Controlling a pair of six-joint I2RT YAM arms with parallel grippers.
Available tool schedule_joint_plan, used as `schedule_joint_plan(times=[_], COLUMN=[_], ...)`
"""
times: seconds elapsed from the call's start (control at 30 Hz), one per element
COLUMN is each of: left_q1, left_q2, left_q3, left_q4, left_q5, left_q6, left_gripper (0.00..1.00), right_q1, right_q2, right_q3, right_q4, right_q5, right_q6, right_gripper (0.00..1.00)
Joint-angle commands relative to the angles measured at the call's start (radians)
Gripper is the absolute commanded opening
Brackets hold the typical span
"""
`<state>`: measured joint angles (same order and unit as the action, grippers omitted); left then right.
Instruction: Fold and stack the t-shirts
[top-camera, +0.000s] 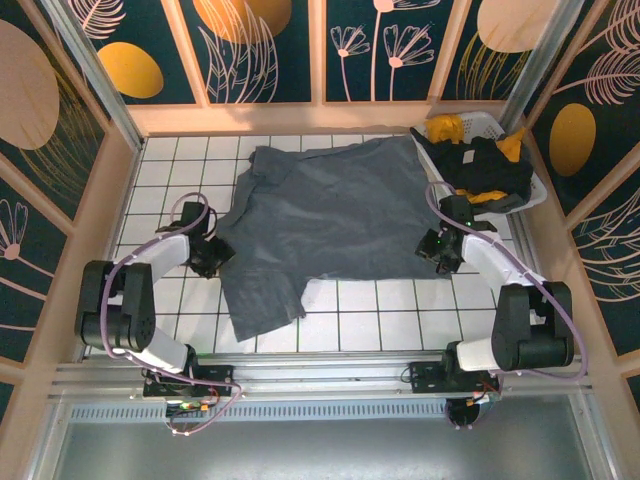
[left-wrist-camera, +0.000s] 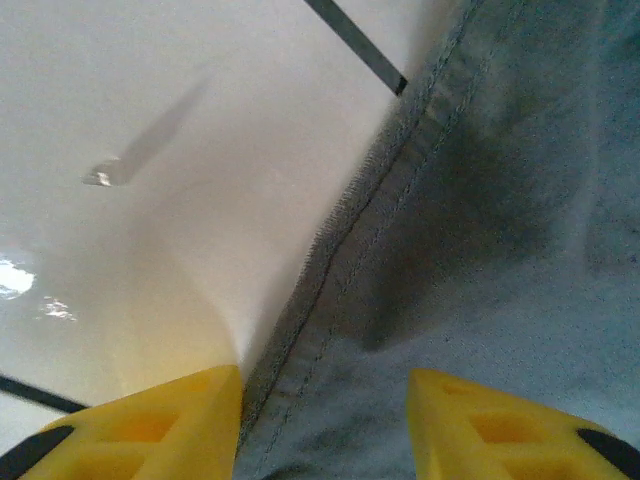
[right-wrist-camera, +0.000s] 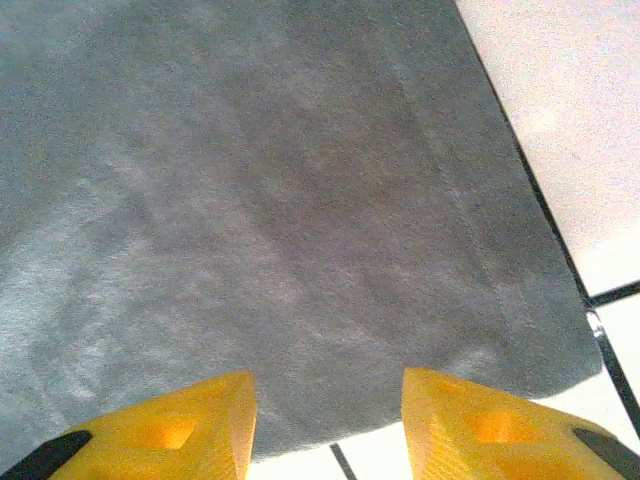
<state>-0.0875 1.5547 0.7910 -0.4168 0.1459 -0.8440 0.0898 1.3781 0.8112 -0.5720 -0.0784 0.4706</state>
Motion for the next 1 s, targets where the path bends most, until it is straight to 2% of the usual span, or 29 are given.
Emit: schedule_joint_plan(times=[0.0, 0.13, 0.3, 0.47, 0.63, 0.77, 0.87, 0.97], left_q1=[-0.013, -0.026, -0.032, -0.045, -0.066, -0.067, -0.067, -0.067], left_q2=[0.041, 0.057, -0.006, -0.037, 0.02, 0.077, 0.079, 0.065], left_q3=[0.029, 0.054, 0.057, 0.029, 0.027, 0.03, 0.022, 0.033], left_q4=[0.016, -0.051, -0.136, -0.136, -0.091, -0.094, -0.086, -0.093], left_q5=[0.019, -0.022, -0.096, -0.062, -0.043, -0.079, -0.13, -0.187], left_q6=[-0.012, -0.011, -0.021, -0.039, -0.041, -0.022, -0.017, -0.01], left_gripper=[0.42, 0.41, 0.43, 0.46, 0.46, 0.43, 0.33, 0.1], right_q1=[-0.009, -0.017, -0.037, -0.04, -0.041, -0.041, -0.042, -0.041], right_q2=[0.029, 0.047, 0.038, 0.042, 0.045, 0.032, 0.017, 0.001], right_q3=[-0.009, -0.009, -0.001, 0.008, 0.011, 0.014, 0.014, 0.014], right_q4=[0.002, -0.021, -0.025, -0.024, -0.015, -0.019, -0.025, -0.037], right_q5=[0.02, 0.084, 0.091, 0.114, 0.112, 0.123, 0.128, 0.135], right_q6=[0.024, 0.042, 0.048, 0.054, 0.062, 0.072, 0.081, 0.09], right_gripper=[0.43, 0.44, 0.45, 0.45, 0.45, 0.45, 0.45, 0.45])
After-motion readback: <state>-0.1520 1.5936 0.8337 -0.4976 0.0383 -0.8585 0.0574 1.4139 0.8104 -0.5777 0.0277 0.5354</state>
